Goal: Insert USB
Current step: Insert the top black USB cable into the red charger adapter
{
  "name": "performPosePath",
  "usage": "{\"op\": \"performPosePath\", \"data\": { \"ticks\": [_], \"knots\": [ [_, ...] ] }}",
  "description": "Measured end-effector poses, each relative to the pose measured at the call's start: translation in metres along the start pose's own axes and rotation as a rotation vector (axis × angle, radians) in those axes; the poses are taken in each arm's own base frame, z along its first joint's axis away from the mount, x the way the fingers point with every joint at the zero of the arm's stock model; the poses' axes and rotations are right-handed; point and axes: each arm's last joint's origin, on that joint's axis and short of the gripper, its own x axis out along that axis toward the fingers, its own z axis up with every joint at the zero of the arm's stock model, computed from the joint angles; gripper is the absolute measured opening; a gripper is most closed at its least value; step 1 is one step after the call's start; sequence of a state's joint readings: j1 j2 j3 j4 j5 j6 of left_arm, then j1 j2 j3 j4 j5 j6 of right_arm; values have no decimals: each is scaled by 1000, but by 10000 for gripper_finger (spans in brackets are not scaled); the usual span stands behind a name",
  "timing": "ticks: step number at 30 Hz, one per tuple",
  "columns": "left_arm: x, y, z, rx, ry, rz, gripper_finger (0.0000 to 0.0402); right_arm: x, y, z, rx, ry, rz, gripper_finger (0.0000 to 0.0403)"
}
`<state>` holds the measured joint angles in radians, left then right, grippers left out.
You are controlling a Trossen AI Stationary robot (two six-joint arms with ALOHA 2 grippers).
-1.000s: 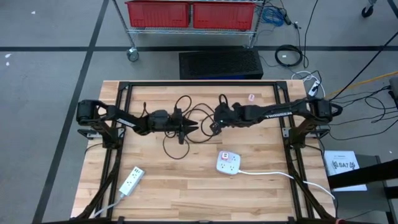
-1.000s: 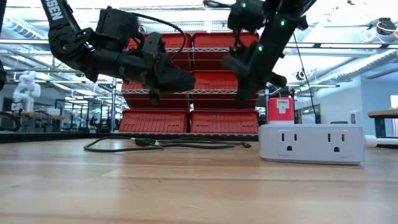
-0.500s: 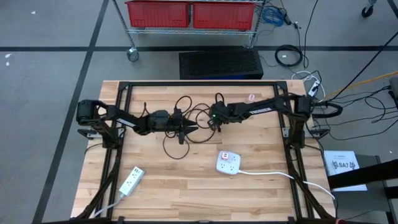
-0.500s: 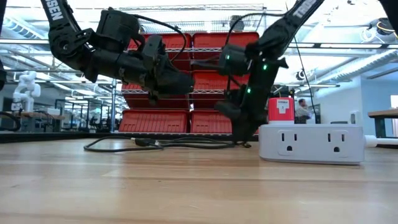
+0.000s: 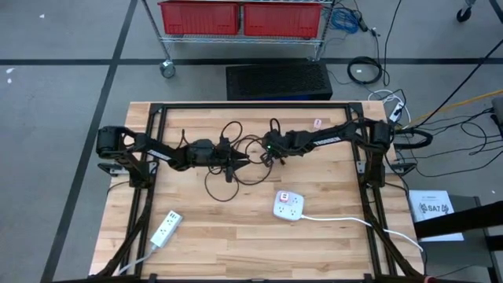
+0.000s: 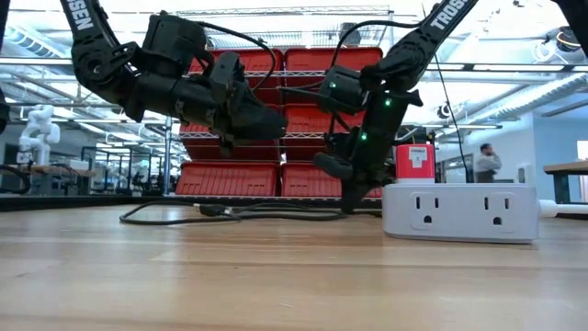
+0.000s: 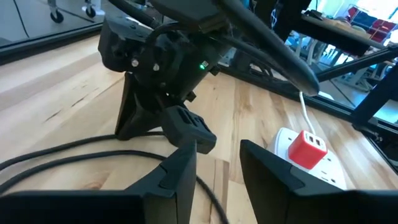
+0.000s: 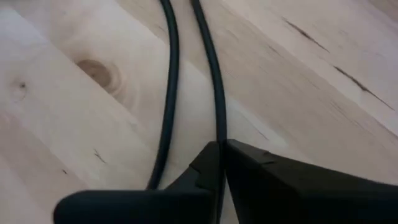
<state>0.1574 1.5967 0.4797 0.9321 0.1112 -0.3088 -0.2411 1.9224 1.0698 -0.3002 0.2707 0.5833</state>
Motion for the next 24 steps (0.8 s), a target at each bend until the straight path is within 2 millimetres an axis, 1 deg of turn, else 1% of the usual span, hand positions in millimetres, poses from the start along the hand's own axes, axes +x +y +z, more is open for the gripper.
{"op": "performPosePath", "data": {
  "ticks": [3, 7, 11, 14, 17, 19, 21, 23, 24],
  "knots": [
    [0, 0, 0, 0, 0, 0, 130, -5, 4, -1, -23, -23, 1, 6],
    [0, 0, 0, 0, -1, 0, 130, -18, 12, -2, -45, -81, -5, 2],
    [0, 0, 0, 1, -2, 1, 130, -43, 19, 9, -45, -210, 38, 1],
    [0, 0, 0, 5, -3, 5, 130, -58, 24, 13, -48, -292, 45, 1],
    [0, 0, 1, 21, -12, 22, 130, -78, 28, 18, -30, -388, 65, 1],
    [0, -1, 2, 31, -34, 52, 130, -88, 31, 19, -28, -442, 65, 0],
    [0, -1, 3, 33, -72, 120, 126, -99, 35, 20, -26, -503, 67, 0],
    [0, -1, 5, 32, -116, 185, 114, -110, 38, 22, -17, -566, 69, 0],
    [0, -3, 8, 31, -146, 182, 105, -115, 40, 22, -14, -590, 71, 0]
  ]
}}
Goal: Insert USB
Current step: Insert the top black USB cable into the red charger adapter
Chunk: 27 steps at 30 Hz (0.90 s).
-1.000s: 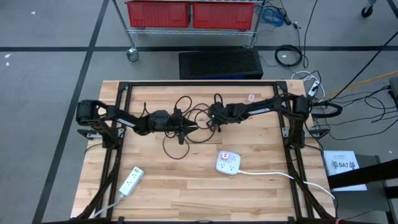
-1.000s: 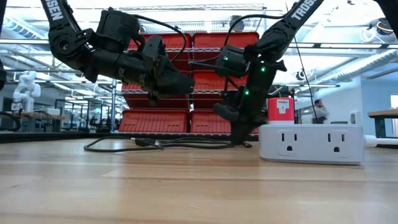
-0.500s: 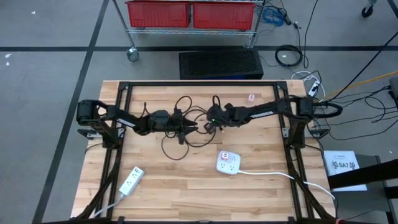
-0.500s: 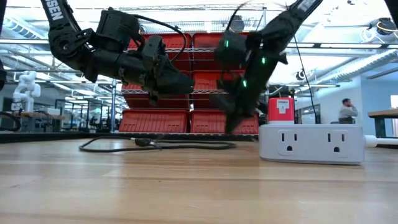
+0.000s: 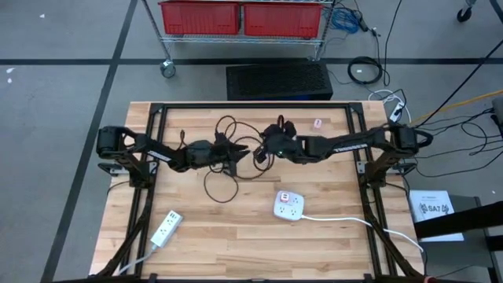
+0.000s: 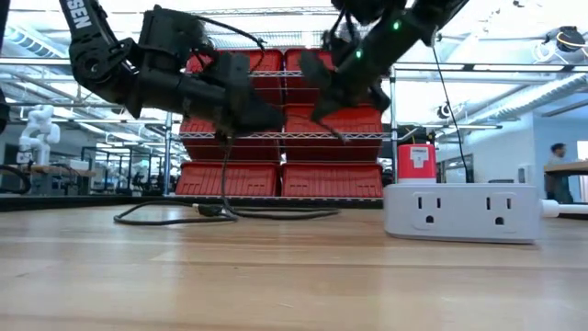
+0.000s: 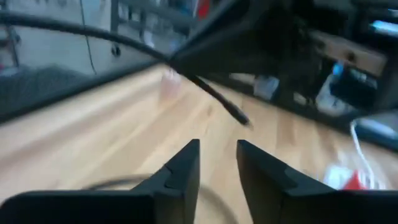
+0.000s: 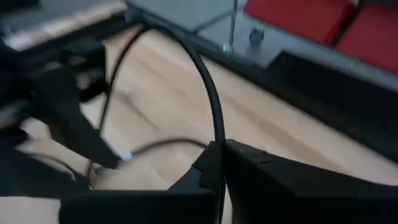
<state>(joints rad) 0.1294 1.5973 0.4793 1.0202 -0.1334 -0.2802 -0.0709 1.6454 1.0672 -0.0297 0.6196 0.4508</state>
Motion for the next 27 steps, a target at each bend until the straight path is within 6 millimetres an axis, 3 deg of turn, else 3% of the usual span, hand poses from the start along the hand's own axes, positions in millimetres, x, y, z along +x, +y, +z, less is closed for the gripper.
{"op": "performPosePath", "data": {
  "ticks": [4, 8, 16, 22, 27],
  "knots": [
    [-2, -10, 11, -21, -129, -57, 71, -7, 10, 4, 2, -71, 19, 2],
    [-2, -9, 10, -52, -123, -39, 64, -14, 19, 7, 14, -128, 47, 2],
    [3, -10, -1, -90, -24, -85, 118, -19, 25, 8, -12, -164, 59, 1],
    [5, -6, -9, -105, 8, -71, 154, -9, 10, -14, 80, 149, 119, 0],
    [5, -3, -6, -108, -9, -67, 155, 7, -12, -44, 105, 396, -65, 30]
  ]
}}
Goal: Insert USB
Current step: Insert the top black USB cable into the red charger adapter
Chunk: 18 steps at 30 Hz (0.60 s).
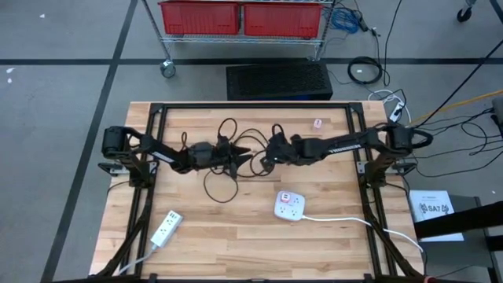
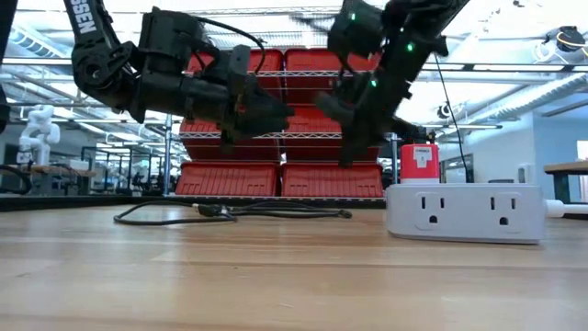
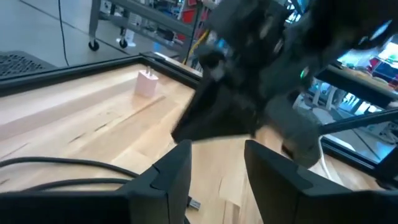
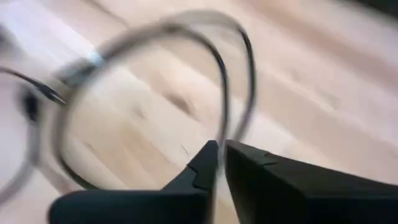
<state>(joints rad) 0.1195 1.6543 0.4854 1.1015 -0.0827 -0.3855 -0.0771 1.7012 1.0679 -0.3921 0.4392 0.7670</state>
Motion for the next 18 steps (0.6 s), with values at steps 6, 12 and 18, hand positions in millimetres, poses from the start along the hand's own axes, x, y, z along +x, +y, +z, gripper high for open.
{"op": "performPosePath", "data": {
  "ticks": [6, 12, 18],
  "knots": [
    [0, 6, 2, -2, 9, -4, 155, 36, -2, -4, 64, 69, 17, 98],
    [0, 6, 1, -1, 22, -4, 155, 68, -12, -11, 117, 139, -17, 135],
    [0, 7, 0, 0, 32, -1, 155, 81, -12, -16, 100, 138, -47, 113]
  ]
}}
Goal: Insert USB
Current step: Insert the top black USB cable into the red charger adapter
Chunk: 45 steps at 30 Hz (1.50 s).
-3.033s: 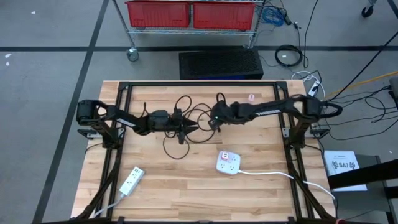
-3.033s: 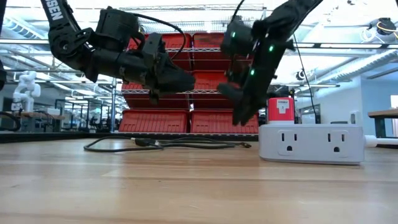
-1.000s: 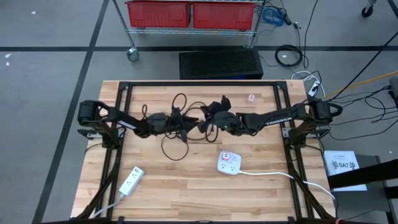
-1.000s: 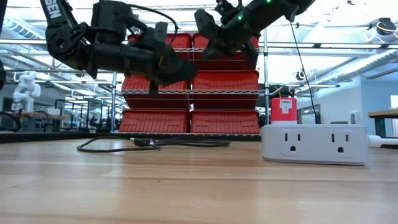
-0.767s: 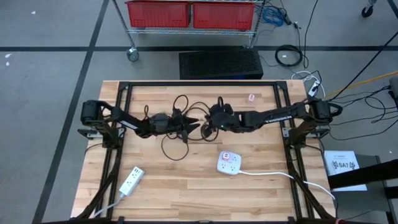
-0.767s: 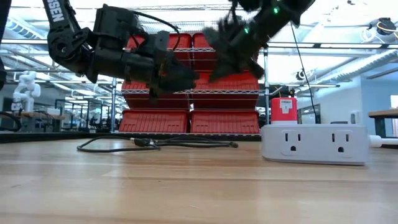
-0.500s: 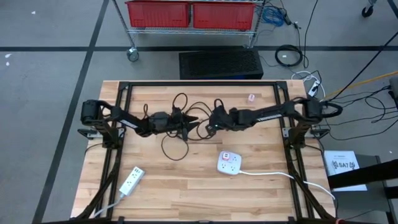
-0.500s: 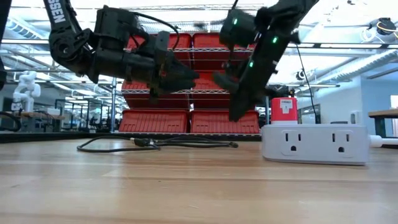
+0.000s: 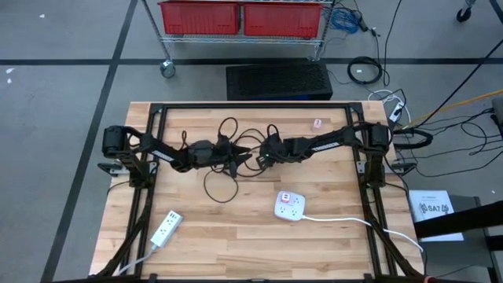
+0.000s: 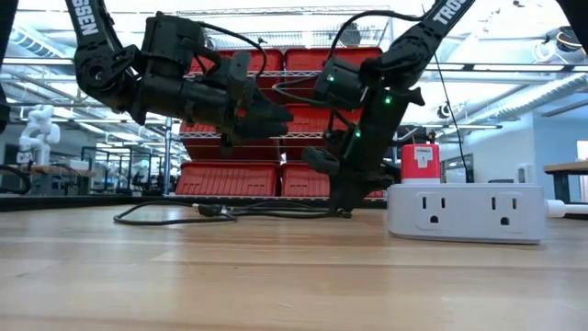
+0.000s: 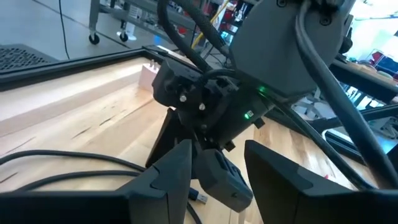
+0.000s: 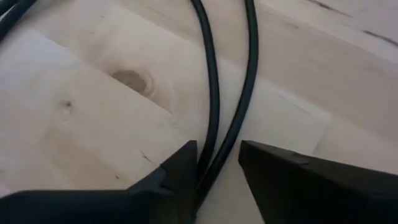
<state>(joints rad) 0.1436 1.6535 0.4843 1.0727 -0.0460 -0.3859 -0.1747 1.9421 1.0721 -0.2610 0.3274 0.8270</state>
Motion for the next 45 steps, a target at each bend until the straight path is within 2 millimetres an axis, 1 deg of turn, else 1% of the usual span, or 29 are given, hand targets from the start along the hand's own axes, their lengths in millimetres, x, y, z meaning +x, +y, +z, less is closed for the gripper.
{"op": "performPosePath", "data": {
  "ticks": [2, 5, 7, 11, 16, 20, 25, 27, 30, 34, 41, 45],
  "knots": [
    [0, 0, 0, 0, 3, 1, 155, 1, 0, 0, -16, -4, -5, 85],
    [0, 0, -1, 0, 10, 4, 155, -4, 3, -1, -48, -36, -11, 29],
    [0, 0, -1, 1, 12, 5, 155, -8, 6, -2, -75, -70, -20, 11],
    [0, 1, -2, 8, 24, 8, 155, -17, 9, -3, -102, -96, -10, 10],
    [0, 3, -7, 28, 76, 22, 155, -37, 16, 2, -109, -195, 5, 3],
    [-1, 3, -9, 30, 94, 22, 155, -54, 24, 9, -93, -316, 36, 1],
    [-1, -5, -11, 33, 96, -4, 155, -73, 37, 14, -89, -458, 106, 1],
    [-1, -7, -11, 36, 81, 13, 155, -79, 44, 14, -110, -503, 147, 1],
    [-1, -11, -6, 33, 10, 12, 155, -86, 53, 9, -153, -537, 183, 0],
    [-2, -16, 4, 22, -93, -32, 155, -91, 60, -1, -191, -555, 174, 0],
    [0, -12, -1, -30, -75, 12, 155, -102, 70, -12, -240, -637, 153, 2],
    [1, -15, -3, -28, -95, -14, 155, -112, 79, -18, -283, -716, 145, 2]
  ]
}}
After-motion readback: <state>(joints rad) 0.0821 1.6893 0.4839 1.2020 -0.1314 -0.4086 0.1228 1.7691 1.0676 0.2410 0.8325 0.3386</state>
